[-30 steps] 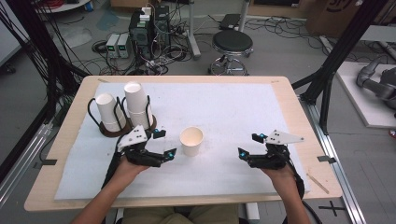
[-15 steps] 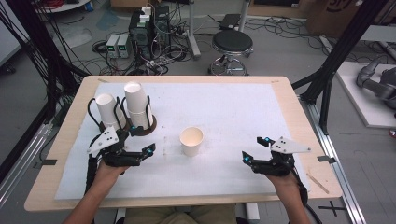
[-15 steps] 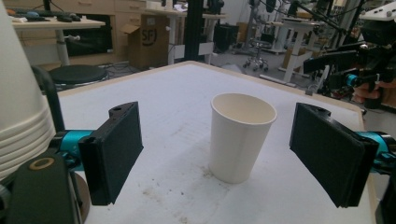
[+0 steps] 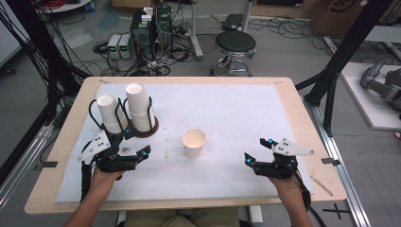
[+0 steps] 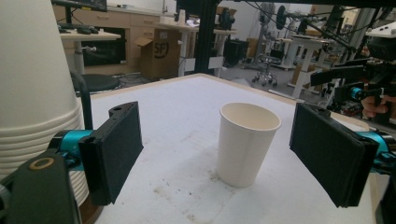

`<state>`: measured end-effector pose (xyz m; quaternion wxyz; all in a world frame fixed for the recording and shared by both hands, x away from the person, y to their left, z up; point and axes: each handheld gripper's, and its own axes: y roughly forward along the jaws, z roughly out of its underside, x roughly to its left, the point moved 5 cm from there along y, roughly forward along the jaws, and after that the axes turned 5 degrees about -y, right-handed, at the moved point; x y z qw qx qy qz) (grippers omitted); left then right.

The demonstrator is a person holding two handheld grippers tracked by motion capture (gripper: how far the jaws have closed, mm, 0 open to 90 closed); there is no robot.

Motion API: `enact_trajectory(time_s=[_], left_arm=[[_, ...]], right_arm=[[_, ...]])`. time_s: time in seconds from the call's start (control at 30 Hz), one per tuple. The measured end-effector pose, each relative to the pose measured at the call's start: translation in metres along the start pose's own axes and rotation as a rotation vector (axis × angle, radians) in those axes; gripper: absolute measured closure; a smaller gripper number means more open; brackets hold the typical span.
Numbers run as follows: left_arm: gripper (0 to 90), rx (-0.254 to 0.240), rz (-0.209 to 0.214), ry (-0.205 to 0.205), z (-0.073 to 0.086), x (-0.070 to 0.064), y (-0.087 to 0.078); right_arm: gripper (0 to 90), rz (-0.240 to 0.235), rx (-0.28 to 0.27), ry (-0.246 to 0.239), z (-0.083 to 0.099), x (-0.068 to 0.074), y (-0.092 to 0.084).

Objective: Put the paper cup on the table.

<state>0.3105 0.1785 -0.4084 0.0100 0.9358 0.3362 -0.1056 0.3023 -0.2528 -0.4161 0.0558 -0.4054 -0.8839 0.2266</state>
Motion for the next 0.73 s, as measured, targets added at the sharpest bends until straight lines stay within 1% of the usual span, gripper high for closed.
enact_trajectory(time_s=[0.17, 0.2, 0.27, 0.33, 0.4, 0.73], left_arm=[[17.0, -0.025, -0.005, -0.008, -0.0025, 0.0006, -0.0028], [17.0, -0.025, -0.006, -0.007, -0.0026, 0.0007, -0.0034], [17.0, -0.028, -0.009, -0.006, -0.0026, 0.0004, -0.0035], [17.1, -0.030, -0.007, -0.005, -0.0029, -0.0005, -0.0035], [17.1, -0.034, -0.008, 0.002, -0.0034, -0.0010, -0.0034], [17.2, -0.041, -0.017, 0.003, -0.0048, -0.0002, -0.0045]], right_arm=[[20.6, -0.002, 0.002, 0.002, -0.0003, -0.0010, 0.0020], [20.6, -0.003, 0.003, 0.007, -0.0002, -0.0008, 0.0024], [20.6, -0.003, 0.000, 0.000, -0.0003, -0.0018, 0.0031], [20.6, -0.002, 0.001, 0.007, -0.0004, -0.0019, 0.0032], [20.6, -0.005, 0.001, 0.009, -0.0005, -0.0016, 0.0032], [20.6, -0.010, -0.004, 0.004, -0.0005, -0.0032, 0.0044]])
